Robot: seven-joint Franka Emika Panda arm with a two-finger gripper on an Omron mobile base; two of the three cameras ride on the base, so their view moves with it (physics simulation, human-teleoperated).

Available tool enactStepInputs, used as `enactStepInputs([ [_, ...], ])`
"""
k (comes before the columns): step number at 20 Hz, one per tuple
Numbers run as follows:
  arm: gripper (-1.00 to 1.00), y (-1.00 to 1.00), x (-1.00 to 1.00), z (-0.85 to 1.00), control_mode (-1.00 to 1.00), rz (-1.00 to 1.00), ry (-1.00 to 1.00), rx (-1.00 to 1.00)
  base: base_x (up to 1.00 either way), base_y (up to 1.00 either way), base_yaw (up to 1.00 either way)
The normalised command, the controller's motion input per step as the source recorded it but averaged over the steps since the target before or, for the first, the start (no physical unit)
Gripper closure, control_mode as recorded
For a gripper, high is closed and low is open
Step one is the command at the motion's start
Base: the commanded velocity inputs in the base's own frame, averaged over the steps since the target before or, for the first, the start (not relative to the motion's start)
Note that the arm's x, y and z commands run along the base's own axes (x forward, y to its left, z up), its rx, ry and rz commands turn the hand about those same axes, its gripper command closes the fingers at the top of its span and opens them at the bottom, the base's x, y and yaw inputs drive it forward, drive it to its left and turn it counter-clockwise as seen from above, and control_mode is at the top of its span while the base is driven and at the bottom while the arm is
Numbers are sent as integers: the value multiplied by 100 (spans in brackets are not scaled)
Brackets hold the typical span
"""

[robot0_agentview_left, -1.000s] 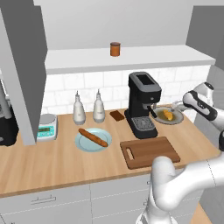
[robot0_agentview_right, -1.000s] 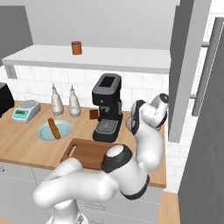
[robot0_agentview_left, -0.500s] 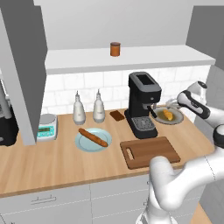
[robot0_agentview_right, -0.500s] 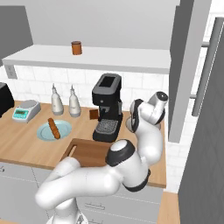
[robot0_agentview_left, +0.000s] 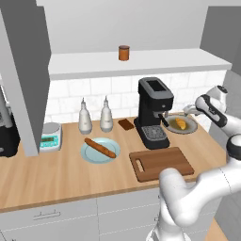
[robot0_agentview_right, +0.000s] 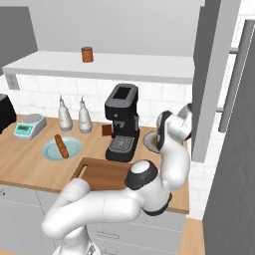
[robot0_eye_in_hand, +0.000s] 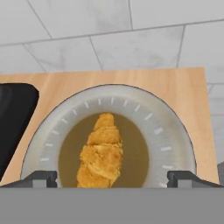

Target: From the different types of pastries on the counter, select a croissant and place it on the cutting board. Then retrieve a jar of jam from the cabinet and place it alongside the croissant on the cutting board.

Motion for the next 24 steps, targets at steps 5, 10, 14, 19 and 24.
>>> enactStepInputs([
  [5,-100,0,0,-31,-100,0,4,0,0,0,0],
  [10,-100,2,6,-35,-100,-1,4,0,0,0,0],
  [14,-100,0,0,0,-100,0,0,0,0,0,0],
  [19,-100,15,10,-5,-100,0,6,0,0,0,0],
  [24,-100,14,10,-6,-100,0,4,0,0,0,0],
])
